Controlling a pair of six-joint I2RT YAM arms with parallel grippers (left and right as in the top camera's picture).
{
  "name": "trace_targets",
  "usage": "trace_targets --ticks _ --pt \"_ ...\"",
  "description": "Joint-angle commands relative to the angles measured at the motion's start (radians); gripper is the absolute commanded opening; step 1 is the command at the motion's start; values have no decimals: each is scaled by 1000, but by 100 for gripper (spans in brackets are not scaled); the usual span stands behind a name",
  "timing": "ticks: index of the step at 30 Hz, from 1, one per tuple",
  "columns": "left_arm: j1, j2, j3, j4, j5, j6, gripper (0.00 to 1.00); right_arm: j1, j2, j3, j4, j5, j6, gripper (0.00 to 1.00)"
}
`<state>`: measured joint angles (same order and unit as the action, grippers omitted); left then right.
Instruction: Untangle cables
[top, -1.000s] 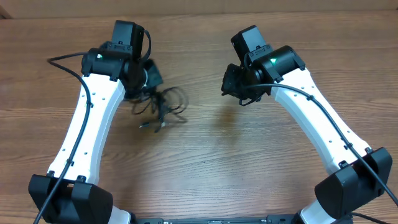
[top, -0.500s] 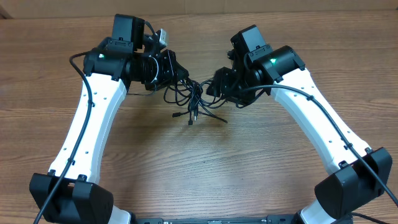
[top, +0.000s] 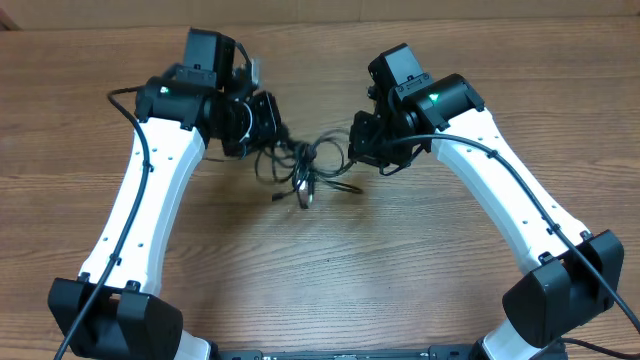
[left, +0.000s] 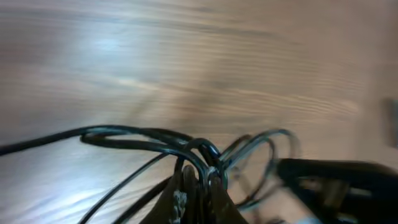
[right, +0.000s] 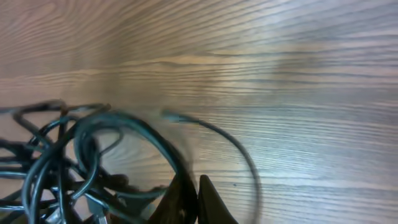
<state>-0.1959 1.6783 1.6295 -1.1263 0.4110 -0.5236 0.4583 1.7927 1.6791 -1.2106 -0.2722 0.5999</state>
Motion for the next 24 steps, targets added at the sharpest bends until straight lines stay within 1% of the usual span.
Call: trace_targets --ticks 1,2,5,6,9,11,12,13,14,15,16,17,20,22,24 --pt "6 2 9 -58 -343 -1 16 -24 -41 31 -33 245 106 4" --pt "6 2 9 -78 -393 -1 30 -24 -61 34 -40 300 137 4" --pt "6 2 9 -80 -384 -1 59 -24 -97 34 -25 304 137 4" --pt "6 2 9 -74 -360 -2 68 -24 -114 34 -20 301 137 4" --pt "6 2 9 -63 -267 -1 76 -24 -125 34 -18 272 135 4" --pt "6 2 9 -53 -188 0 83 -24 -125 34 -1 193 116 4" --pt "6 2 9 -47 -142 2 88 -24 -125 34 23 119 72 4" --pt "6 2 9 -43 -113 5 90 -24 -125 34 47 55 21 4" --pt "6 2 9 -39 -68 19 92 -24 -125 34 61 33 -6 4" --pt "6 2 9 -40 -51 34 92 -29 -125 34 57 64 -6 4" --pt "6 2 9 -54 -60 65 96 -45 -123 34 27 143 1 15" --pt "6 2 9 -72 -100 72 100 -61 -119 34 -6 165 0 36" --pt "6 2 9 -85 -185 64 100 -76 -102 22 -72 168 -13 64" --pt "6 2 9 -85 -234 21 100 -74 -80 -7 -107 167 -61 73" --pt "6 2 9 -85 -274 -44 100 -60 -61 -58 -109 166 -75 76"
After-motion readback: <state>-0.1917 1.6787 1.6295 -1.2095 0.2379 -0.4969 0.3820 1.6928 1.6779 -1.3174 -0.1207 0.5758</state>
